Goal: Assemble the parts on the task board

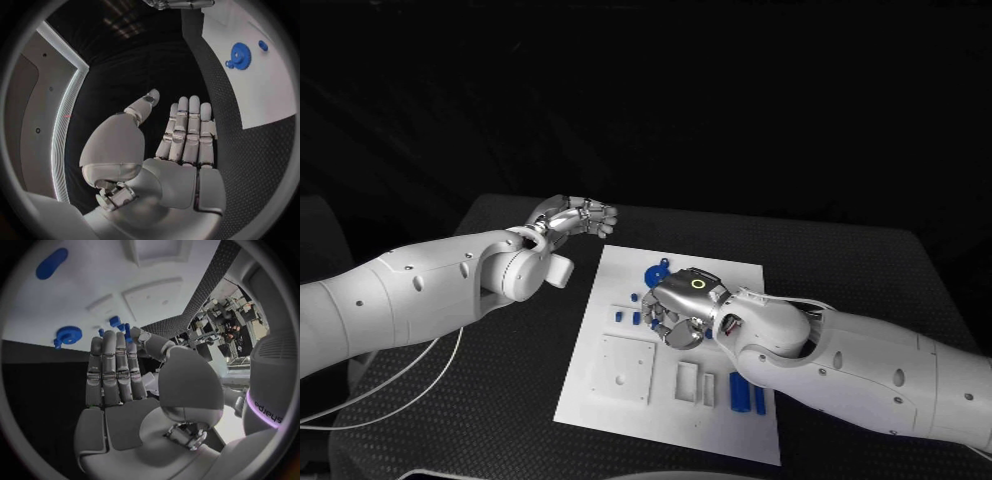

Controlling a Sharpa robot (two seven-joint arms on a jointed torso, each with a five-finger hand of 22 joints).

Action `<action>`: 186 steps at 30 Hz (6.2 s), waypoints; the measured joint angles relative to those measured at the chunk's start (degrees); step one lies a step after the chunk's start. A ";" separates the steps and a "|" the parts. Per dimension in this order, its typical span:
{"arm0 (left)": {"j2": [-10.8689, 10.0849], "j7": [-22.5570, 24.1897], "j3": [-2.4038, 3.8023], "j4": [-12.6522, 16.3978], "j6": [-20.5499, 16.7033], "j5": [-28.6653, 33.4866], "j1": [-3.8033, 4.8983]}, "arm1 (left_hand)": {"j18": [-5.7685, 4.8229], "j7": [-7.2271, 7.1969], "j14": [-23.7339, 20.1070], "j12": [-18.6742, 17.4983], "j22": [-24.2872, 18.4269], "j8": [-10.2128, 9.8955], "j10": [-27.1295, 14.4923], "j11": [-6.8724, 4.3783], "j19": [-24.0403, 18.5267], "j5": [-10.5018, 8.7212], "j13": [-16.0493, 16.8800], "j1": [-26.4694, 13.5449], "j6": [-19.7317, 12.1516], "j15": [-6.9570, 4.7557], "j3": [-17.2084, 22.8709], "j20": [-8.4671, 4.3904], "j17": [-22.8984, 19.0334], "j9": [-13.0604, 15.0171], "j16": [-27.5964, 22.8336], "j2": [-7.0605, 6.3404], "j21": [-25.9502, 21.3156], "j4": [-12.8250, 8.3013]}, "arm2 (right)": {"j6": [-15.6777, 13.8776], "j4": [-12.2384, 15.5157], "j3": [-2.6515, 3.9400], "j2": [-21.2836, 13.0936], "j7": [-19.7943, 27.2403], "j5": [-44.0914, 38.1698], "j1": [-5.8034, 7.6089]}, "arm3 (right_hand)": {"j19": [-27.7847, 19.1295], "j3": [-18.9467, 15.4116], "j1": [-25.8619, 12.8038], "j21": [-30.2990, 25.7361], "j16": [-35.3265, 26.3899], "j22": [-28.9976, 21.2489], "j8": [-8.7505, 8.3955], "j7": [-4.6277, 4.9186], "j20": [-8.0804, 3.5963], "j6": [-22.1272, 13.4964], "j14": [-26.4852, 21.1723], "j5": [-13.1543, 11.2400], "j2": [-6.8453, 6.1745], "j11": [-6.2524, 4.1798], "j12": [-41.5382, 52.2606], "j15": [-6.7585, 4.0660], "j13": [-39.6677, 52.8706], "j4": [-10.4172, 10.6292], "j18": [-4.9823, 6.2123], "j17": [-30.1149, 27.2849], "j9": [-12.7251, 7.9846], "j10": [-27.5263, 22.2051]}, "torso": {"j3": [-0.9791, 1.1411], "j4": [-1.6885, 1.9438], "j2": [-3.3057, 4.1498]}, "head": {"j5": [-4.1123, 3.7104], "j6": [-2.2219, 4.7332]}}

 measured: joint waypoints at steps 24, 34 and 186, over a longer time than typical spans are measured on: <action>0.98 -0.02 0.00 -0.88 -0.34 0.26 0.09 | -0.25 0.00 0.00 0.00 -0.01 0.21 0.00 0.00 -0.21 0.22 -0.23 0.00 0.00 0.00 0.00 0.20 0.31 -0.11 -0.44 0.00 -0.44 0.00 | 0.11 -2.21 -0.71 3.39 0.76 -1.61 -3.34 | 0.00 -0.01 -0.07 0.00 -0.21 0.00 -0.06 0.04 0.00 -0.05 0.37 0.00 -0.07 0.00 -0.05 -0.02 0.16 0.00 0.00 0.17 0.06 0.00 | 0.03 -0.07 0.14 | 6.81 -2.74; 0.91 -0.03 0.00 -0.77 -0.36 0.29 0.14 | -0.27 0.00 0.00 0.00 -0.02 0.21 0.00 0.00 -0.21 0.22 -0.28 0.00 0.00 0.00 0.00 0.20 0.44 -0.11 -0.66 0.00 -0.44 0.00 | 0.34 -2.52 -1.01 3.83 0.91 -1.64 -3.66 | 0.00 -0.01 -0.07 0.00 -0.21 -0.01 -0.12 0.05 0.00 -0.05 0.37 0.00 -0.07 0.00 -0.05 -0.01 0.23 0.00 0.00 0.23 0.11 0.00 | -0.08 -0.11 0.07 | 7.61 -3.02; 0.64 -0.65 -0.01 -0.11 -0.32 0.35 0.53 | 0.04 0.00 -0.39 0.00 0.04 0.43 -0.41 0.41 -0.01 0.22 -0.96 0.22 0.00 0.39 0.00 0.41 1.54 -0.57 -2.00 -0.22 -1.34 0.00 | 3.18 -6.03 -2.37 6.57 0.06 -3.56 -4.62 | -1.14 0.14 -0.93 -0.11 -3.13 0.04 -1.10 0.75 0.50 -0.78 0.06 0.27 -0.12 0.93 -2.10 0.72 0.98 -0.17 -0.01 1.13 0.36 -0.93 | -0.05 -0.13 0.04 | 7.96 -4.65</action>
